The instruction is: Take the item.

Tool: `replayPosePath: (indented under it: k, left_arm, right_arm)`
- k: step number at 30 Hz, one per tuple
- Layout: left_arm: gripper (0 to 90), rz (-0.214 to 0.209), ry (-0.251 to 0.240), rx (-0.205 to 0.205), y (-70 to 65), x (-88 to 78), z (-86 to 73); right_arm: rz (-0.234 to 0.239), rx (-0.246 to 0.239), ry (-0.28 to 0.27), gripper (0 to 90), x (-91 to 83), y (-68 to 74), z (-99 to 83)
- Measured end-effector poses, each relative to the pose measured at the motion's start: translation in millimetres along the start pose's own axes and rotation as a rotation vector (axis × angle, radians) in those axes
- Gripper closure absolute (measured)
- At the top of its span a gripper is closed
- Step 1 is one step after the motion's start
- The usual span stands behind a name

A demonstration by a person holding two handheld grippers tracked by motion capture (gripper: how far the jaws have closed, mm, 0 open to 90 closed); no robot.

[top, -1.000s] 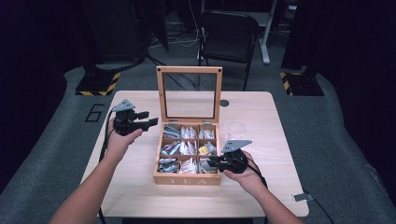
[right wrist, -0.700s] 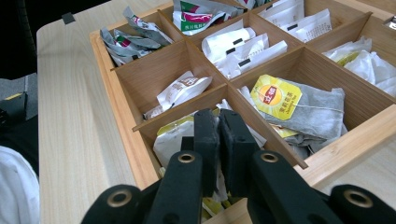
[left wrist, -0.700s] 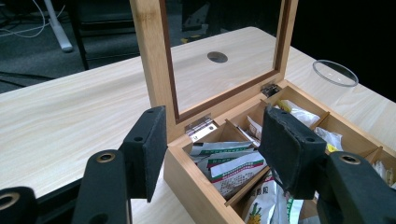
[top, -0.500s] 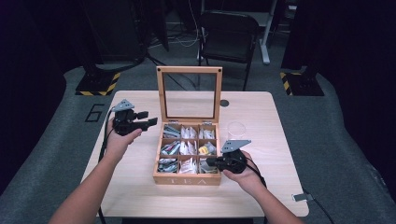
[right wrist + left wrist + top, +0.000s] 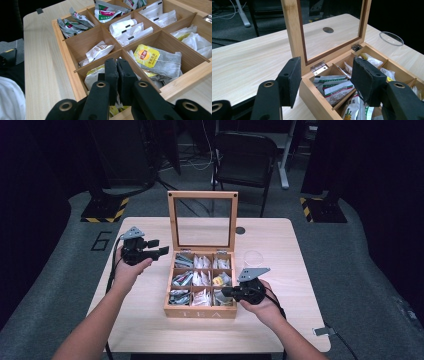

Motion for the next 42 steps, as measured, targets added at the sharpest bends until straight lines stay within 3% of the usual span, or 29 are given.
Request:
replayPosePath:
  k: [2, 7, 23, 42]
  left_arm:
    - [41.2, -0.001, 0.000, 0.001, -0.1, 0.0, 0.0]
    - [41.1, 0.000, 0.000, -0.001, -0.2, -0.2, 0.0]
    - [41.0, 0.001, -0.002, 0.002, -0.7, -0.3, 0.1]
    - [41.0, 0.003, -0.006, -0.002, -0.1, -2.8, 0.2]
  right_arm:
    - [-0.012, 0.002, 0.005, 86.9, -1.0, 0.5, 0.9]
    - [0.022, 0.014, 0.008, 87.0, -2.5, -1.1, 4.2]
    - [0.013, -0.023, 0.001, 87.0, -9.3, 0.6, 15.8]
    - [0.001, -0.025, -0.012, 85.5, -21.2, -3.5, 33.0]
Point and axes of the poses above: each handheld gripper's, and its own axes: x roughly forward along the jaws, z roughly out of its top, y roughly to its left, the point moved 1 cm from there along x, roughly forward along the jaws, and after that the axes turned 4 degrees about y, right-handed, at the moved point
